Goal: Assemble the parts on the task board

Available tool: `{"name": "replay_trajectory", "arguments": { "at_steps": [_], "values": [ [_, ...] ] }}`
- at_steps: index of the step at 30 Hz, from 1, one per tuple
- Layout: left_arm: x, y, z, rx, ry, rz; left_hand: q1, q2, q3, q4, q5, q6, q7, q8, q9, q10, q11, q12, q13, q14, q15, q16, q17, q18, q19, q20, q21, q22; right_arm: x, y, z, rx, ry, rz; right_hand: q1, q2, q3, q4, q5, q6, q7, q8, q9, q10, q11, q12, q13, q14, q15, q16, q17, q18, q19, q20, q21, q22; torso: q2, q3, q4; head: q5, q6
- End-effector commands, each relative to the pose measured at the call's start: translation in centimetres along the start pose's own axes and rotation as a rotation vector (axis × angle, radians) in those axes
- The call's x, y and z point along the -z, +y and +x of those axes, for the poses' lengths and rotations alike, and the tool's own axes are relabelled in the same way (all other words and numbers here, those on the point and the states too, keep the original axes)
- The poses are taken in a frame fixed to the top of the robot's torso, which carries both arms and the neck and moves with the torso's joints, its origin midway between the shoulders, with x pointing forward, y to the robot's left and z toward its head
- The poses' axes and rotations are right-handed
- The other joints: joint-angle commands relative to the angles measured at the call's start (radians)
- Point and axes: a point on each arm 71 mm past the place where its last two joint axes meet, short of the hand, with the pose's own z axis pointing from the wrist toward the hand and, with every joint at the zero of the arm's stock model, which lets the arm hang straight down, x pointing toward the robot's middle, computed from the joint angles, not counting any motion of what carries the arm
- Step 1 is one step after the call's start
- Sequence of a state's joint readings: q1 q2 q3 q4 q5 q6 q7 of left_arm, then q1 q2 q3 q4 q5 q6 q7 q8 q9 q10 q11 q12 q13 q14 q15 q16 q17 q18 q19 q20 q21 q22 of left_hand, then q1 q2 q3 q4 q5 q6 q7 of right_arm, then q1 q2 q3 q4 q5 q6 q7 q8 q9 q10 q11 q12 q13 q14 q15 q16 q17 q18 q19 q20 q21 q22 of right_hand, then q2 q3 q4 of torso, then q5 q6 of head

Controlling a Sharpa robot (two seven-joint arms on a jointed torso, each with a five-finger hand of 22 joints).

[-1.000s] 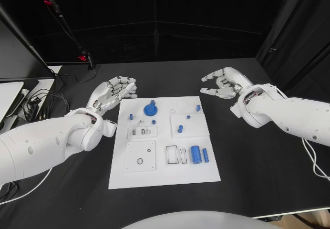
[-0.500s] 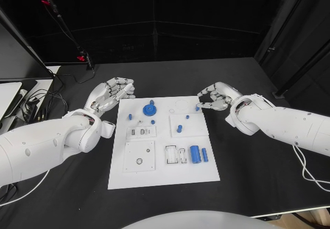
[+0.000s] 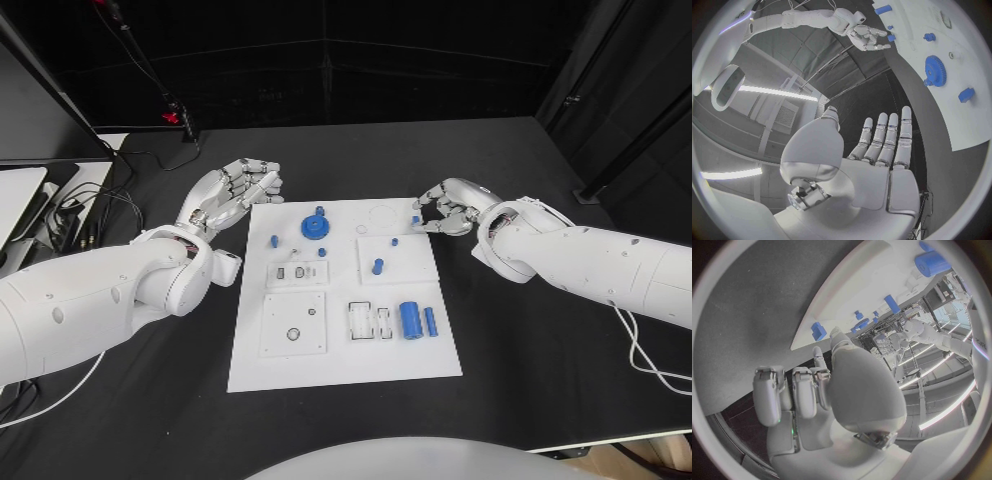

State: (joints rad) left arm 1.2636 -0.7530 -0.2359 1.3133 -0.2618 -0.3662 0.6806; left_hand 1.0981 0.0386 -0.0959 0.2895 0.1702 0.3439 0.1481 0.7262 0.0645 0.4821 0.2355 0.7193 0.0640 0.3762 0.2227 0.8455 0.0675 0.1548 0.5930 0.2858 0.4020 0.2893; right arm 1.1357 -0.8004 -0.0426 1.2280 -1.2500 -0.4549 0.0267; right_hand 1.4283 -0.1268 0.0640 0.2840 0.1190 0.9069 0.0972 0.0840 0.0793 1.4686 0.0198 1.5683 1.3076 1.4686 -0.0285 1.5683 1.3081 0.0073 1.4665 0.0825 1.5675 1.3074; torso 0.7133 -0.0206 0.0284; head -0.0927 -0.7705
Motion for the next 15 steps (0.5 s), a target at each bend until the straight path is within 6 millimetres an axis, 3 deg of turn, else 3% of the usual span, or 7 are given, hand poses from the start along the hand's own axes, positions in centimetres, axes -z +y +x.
{"name": "replay_trajectory", "arguments": {
  "at_steps": [1, 6, 15],
  "values": [
    [0.03, -0.87, 0.09, 0.004, 0.009, 0.112, -0.003, 0.009, -0.006, 0.002, 0.005, -0.003, 0.137, -0.004, 0.001, -0.007, 0.003, 0.004, 0.0, -0.003, -0.003, 0.006, 0.0, -0.014, -0.004, 0.0, -0.002, -0.001, -0.07, -0.11, -0.03, 0.027, 0.003, 0.021, 0.011, 0.002, 0.009, 0.0, 0.005, 0.005, -0.003, 0.004, 0.001, 0.102, -0.005, 0.003, 0.263, 0.102, -0.005, 0.002, 0.263, -0.007, 0.104, -0.002, 0.003, 0.263, 0.0, 0.0008, 0.0004, 0.002, -0.002],
    [0.02, -0.89, 0.14, 0.005, 0.01, 0.113, -0.003, 0.009, -0.006, 0.002, 0.005, -0.003, 0.137, -0.004, 0.001, -0.007, 0.003, 0.004, 0.0, -0.003, -0.003, 0.006, 0.0, -0.014, -0.004, 0.0, -0.002, -0.001, -0.17, -0.16, 0.04, 0.027, 0.003, 0.039, 0.027, 0.019, 0.021, -0.005, 0.01, 0.027, -0.003, 0.016, 0.005, 0.102, -0.005, 0.003, 0.263, 0.102, -0.006, 0.002, 0.263, -0.007, 0.104, -0.004, 0.003, 0.263, -0.001, -0.0008, 0.0002, 0.006, -0.003],
    [0.05, -0.91, 0.11, 0.003, 0.008, 0.115, -0.002, 0.01, -0.006, 0.002, 0.005, -0.003, 0.137, -0.004, 0.001, -0.007, 0.003, 0.004, 0.0, -0.003, -0.003, 0.006, 0.0, -0.015, -0.004, 0.0, -0.002, -0.002, -0.25, -0.14, 0.32, 0.027, 0.031, 0.057, 0.028, 0.024, 0.023, -0.005, 0.009, 0.045, -0.005, 0.023, 0.008, 0.102, -0.007, 0.003, 0.263, 0.102, -0.007, 0.002, 0.263, -0.007, 0.104, -0.005, 0.003, 0.263, -0.002, -0.0001, 0.0005, 0.009, -0.009]
  ]
}}
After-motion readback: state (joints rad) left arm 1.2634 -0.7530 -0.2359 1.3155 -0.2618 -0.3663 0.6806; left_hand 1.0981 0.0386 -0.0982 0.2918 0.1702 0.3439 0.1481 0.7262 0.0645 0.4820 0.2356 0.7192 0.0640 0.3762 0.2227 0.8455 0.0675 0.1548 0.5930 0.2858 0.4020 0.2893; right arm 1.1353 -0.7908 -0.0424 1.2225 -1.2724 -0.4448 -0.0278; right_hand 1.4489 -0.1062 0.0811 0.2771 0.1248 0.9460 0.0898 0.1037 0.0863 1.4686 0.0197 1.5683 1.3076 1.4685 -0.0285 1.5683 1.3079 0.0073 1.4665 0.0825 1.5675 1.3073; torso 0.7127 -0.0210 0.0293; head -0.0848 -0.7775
